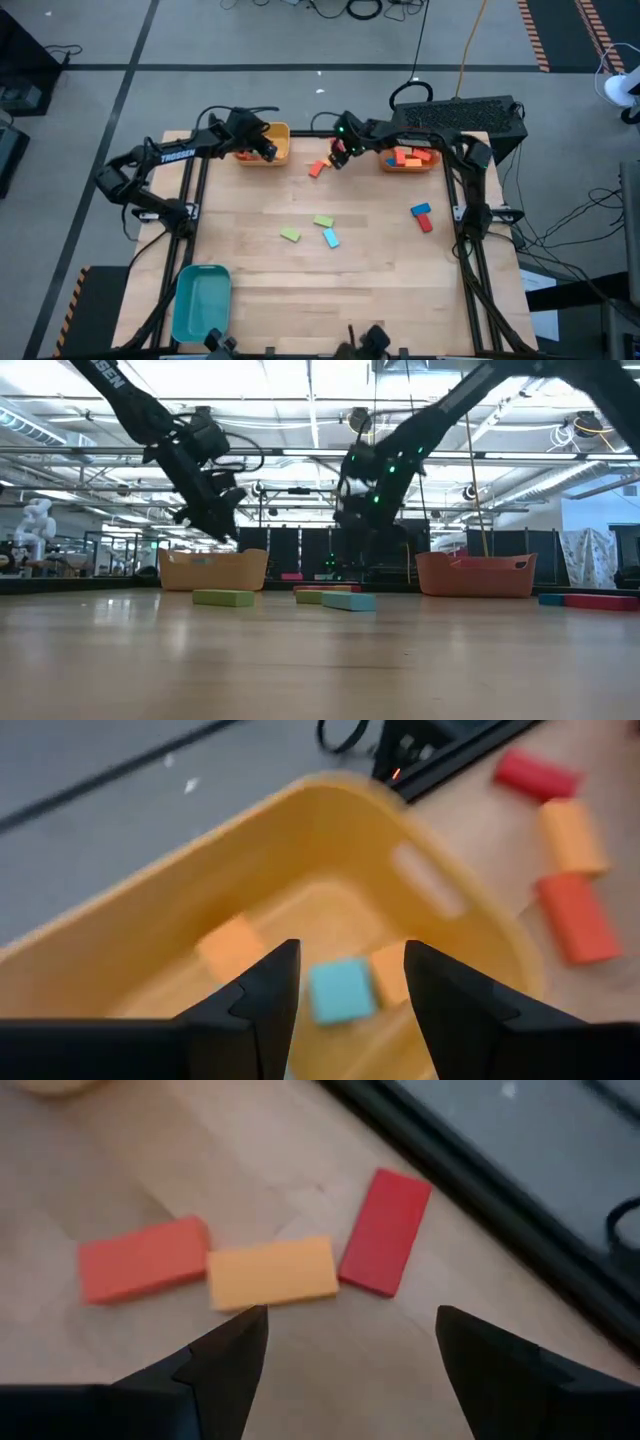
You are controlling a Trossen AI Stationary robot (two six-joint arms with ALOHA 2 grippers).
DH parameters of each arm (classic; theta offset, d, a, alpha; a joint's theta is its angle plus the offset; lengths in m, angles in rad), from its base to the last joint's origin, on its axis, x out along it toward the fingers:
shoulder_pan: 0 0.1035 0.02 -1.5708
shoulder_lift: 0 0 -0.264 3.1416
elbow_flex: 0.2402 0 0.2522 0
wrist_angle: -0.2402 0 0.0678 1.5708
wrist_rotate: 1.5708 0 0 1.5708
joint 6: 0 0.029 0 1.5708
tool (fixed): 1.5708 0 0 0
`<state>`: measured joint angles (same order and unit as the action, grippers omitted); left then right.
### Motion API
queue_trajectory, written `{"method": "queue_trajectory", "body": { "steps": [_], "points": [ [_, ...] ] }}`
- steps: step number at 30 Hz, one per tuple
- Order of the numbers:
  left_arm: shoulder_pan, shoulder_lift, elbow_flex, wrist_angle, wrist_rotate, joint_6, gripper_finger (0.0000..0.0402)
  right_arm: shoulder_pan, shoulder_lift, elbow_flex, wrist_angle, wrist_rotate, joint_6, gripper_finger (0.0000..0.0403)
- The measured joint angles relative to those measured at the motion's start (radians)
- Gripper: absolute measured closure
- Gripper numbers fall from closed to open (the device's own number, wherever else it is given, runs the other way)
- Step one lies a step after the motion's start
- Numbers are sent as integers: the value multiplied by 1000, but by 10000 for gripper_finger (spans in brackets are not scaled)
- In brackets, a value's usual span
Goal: Sort blocks by size
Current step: Put the large red block into the blue bin
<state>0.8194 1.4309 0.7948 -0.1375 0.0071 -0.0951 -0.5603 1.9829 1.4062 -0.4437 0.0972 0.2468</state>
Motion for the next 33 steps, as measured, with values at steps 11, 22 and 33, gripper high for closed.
{"method": "queue_trajectory", "body": {
  "steps": [11,22,33],
  "points": [
    [-137,-42,0,196,18,134,210,-67,192,217,-127,-78,16,180],
    [-174,-43,0,222,42,156,146,-80,233,258,-140,-73,33,188],
    [-183,-43,0,238,42,155,145,-87,234,260,-204,-69,23,223]
  ]
}}
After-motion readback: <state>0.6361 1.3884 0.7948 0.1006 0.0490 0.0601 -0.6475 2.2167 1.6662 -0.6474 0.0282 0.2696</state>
